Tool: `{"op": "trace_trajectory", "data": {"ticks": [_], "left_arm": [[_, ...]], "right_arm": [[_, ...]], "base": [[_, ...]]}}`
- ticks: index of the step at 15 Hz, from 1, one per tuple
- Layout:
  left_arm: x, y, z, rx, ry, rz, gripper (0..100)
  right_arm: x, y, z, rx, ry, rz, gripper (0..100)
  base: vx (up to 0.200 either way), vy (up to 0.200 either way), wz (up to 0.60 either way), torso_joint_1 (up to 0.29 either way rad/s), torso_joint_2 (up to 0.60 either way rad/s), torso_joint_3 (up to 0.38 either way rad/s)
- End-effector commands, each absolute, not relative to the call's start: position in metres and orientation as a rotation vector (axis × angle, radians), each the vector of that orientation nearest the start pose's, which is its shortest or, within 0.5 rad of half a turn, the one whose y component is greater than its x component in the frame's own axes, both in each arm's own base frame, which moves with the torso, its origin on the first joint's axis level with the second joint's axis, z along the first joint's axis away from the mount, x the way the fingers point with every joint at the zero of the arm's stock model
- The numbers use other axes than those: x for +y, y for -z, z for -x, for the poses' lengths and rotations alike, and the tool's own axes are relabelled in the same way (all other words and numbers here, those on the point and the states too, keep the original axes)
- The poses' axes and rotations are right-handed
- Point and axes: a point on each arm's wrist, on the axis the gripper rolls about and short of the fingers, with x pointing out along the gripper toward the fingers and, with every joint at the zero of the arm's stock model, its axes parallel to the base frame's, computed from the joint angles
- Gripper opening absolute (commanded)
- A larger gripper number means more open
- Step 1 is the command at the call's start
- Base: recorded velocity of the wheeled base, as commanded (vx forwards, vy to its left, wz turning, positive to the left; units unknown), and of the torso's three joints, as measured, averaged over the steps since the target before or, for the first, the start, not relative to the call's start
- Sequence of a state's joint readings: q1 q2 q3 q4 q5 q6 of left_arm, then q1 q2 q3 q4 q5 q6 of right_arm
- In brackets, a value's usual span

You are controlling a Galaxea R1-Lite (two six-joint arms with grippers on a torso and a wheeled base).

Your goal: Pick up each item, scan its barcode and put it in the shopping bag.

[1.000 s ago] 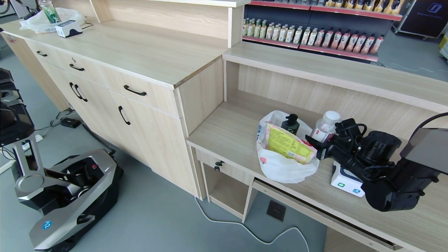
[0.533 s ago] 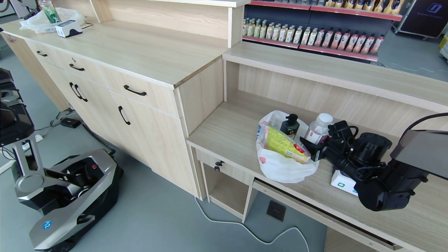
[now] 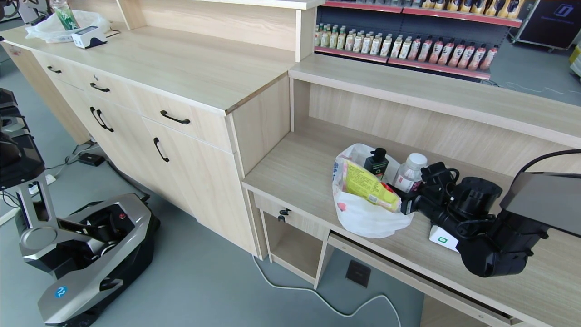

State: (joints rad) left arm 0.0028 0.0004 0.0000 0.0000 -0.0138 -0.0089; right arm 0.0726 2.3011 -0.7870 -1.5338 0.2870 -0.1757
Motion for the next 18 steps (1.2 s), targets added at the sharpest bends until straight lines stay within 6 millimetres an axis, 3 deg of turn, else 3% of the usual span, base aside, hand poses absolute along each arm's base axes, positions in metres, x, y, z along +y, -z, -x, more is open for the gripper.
{"op": "trace_trajectory", "data": {"ticks": [1, 5, 8, 10, 16, 18], "left_arm": [[0.000, -0.075, 0.023, 0.000, 0.011, 0.009, 100], [0.000, -0.075, 0.023, 0.000, 0.011, 0.009, 100], [0.000, -0.075, 0.023, 0.000, 0.011, 0.009, 100], [0.000, -0.075, 0.023, 0.000, 0.012, 0.009, 100], [0.000, -0.075, 0.023, 0.000, 0.011, 0.009, 100], [0.000, -0.075, 0.023, 0.000, 0.011, 0.009, 100]], "right_arm": [[0.034, -0.053, -0.386, -0.045, -0.355, 0.176, 100], [0.031, -0.054, -0.386, -0.048, -0.347, 0.176, 100], [0.030, -0.080, -0.382, -0.114, -0.341, 0.185, 100], [0.032, -0.115, -0.371, -0.203, -0.337, 0.221, 100], [0.012, -0.195, -0.287, -0.293, -0.353, 0.428, 100], [0.003, -0.208, -0.276, -0.330, -0.362, 0.517, 100]], "base": [[0.000, 0.000, 0.00, 0.000, 0.00, 0.000], [0.000, 0.000, 0.00, 0.000, 0.00, 0.000], [0.000, 0.000, 0.00, 0.000, 0.00, 0.000], [0.000, 0.000, 0.00, 0.000, 0.00, 0.000], [0.000, 0.000, 0.00, 0.000, 0.00, 0.000], [0.000, 0.000, 0.00, 0.000, 0.00, 0.000]]}}
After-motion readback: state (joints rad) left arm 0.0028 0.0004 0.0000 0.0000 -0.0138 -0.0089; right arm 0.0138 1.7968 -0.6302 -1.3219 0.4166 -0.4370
